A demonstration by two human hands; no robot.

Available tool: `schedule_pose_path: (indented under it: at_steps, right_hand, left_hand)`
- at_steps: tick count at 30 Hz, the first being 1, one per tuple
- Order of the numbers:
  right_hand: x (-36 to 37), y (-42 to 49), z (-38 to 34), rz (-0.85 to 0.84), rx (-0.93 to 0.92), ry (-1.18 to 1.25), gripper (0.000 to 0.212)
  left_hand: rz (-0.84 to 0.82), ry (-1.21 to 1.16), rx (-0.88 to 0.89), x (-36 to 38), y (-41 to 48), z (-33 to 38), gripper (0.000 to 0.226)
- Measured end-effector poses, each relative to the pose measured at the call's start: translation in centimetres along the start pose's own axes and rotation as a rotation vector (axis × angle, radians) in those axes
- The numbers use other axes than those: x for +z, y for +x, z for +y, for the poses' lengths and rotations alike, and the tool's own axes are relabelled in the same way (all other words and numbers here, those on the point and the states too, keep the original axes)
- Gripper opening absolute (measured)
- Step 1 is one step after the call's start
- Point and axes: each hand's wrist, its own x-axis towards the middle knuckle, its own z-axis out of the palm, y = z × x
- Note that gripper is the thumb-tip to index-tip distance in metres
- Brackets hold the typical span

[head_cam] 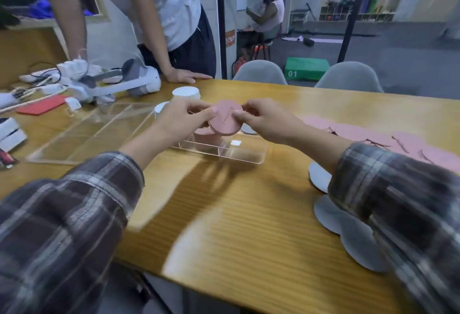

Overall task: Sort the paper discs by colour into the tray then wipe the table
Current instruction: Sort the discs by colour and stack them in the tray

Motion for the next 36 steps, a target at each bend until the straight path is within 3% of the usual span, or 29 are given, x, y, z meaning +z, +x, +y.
schedule_pose_path:
  at_steps: [5, 8, 25, 27, 29, 33, 36]
  right_hand:
    - [1.5, 3.9, 0.4, -0.035, 0.055, 0.059, 0.031]
    - [1.3, 5.9, 1.1, -0.032, 0.081, 0.065, 0.038]
    - [1.9, 11.5, 4.4, -0.052, 0.187, 0.075, 0.041]
    - [2.0, 11.4, 4.6, -0.07, 0.197, 0.11, 0.054]
    - [2.1, 11.2, 4.9, -0.076, 0.211, 0.161, 0.066]
    - [1.6, 11.0, 4.8, -0.068, 0.192, 0.243, 0.064]
    - [1.2, 10.7, 4.7, -0.154, 0.139, 0.227, 0.057]
  left_hand:
    - [0.018, 0.1, -0.108, -0.7, 2.1, -1.2, 0.028]
    - [0.002, 0.21, -0.109, -0.1, 3.8, -0.7, 0.033]
    - [0.012, 0.351, -0.224, 2.3, 10.1, -1.1, 0.039]
    - [0.007, 0.374, -0.229, 2.4, 10.0, -0.8, 0.037]
    - [-0.024, 0.394, -0.253, 2.3, 9.9, -0.2, 0.053]
    - [-0.201, 0.36, -0.226, 2.0, 10.1, 0.3, 0.075]
    - [-0.29, 0.38, -0.219, 1.9, 10.3, -0.1, 0.09]
